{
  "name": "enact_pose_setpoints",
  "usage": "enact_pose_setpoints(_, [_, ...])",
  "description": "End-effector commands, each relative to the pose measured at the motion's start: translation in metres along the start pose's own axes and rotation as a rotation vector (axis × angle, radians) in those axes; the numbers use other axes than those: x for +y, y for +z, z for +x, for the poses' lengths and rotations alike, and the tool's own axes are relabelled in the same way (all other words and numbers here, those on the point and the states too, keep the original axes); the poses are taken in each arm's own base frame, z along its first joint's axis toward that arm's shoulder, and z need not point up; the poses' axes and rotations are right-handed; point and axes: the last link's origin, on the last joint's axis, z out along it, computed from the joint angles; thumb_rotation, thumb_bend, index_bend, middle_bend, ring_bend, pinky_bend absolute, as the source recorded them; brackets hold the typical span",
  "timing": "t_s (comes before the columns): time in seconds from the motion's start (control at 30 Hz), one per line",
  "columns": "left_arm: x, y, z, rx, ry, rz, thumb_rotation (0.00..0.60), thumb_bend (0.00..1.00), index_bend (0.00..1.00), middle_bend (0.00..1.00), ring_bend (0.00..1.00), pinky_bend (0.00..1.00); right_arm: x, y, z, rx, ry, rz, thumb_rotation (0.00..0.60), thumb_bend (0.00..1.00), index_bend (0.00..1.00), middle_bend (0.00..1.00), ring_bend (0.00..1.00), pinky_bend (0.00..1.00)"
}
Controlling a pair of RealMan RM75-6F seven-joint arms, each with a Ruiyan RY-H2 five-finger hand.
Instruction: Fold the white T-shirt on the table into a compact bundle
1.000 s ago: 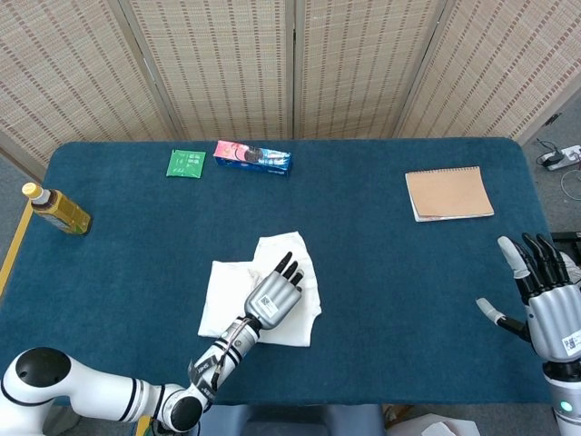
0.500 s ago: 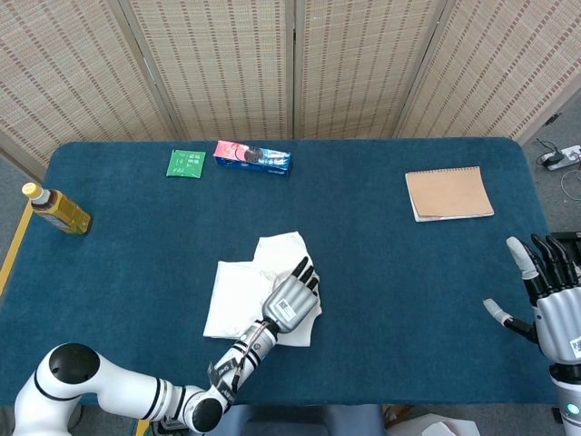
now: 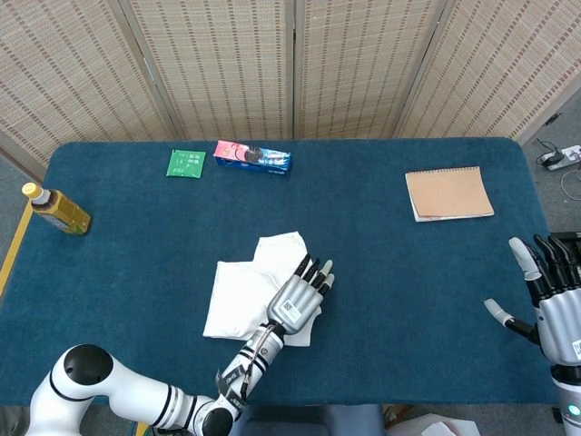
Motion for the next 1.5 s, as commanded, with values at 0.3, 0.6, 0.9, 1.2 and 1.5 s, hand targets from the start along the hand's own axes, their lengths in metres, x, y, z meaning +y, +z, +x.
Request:
enact_pose_setpoints(0.3, [-0.028,-0.034,0.031,0.134,-0.126,0.002,0.6,0.22,0.05,0.0,0.0,0.0,-0.003,0.002,-0.001,0.006,0.018,0.012,0.6,0.11,0.05,0.16,0.05,0.06])
enact_pose_setpoints(0.6, [-0.077,-0.058,0.021,0.143,-0.184,0.074,0.59,0.21,0.22,0.0,0.0,0.0,-0.003,0.002,-0.002,0.009,0.027,0.018,0.6,0.11,0.05,0.16,0.05,0.06])
enact_pose_setpoints(0.9, [-0.098,-0.052,-0.022,-0.064,-0.437,0.092,0.266,0.2,0.36,0.0,0.0,0.0,-0.003,0.002,-0.004,0.005,0.028,0.019,0.6,0.11,0.05,0.16,0.05,0.06])
enact_pose_setpoints(1.2, [-0.087,-0.043,-0.038,-0.173,-0.521,0.043,0.256,0.2,0.39,0.0,0.0,0.0,-0.004,0.003,-0.004,0.003,0.022,0.015,0.6,0.13,0.06,0.16,0.05,0.06])
enact_pose_setpoints(1.5, [-0.069,-0.05,-0.038,-0.241,-0.584,-0.047,0.246,0.2,0.43,0.0,0.0,0.0,-0.004,0.003,-0.005,0.0,0.024,0.013,0.6,0.14,0.06,0.16,0.05,0.06])
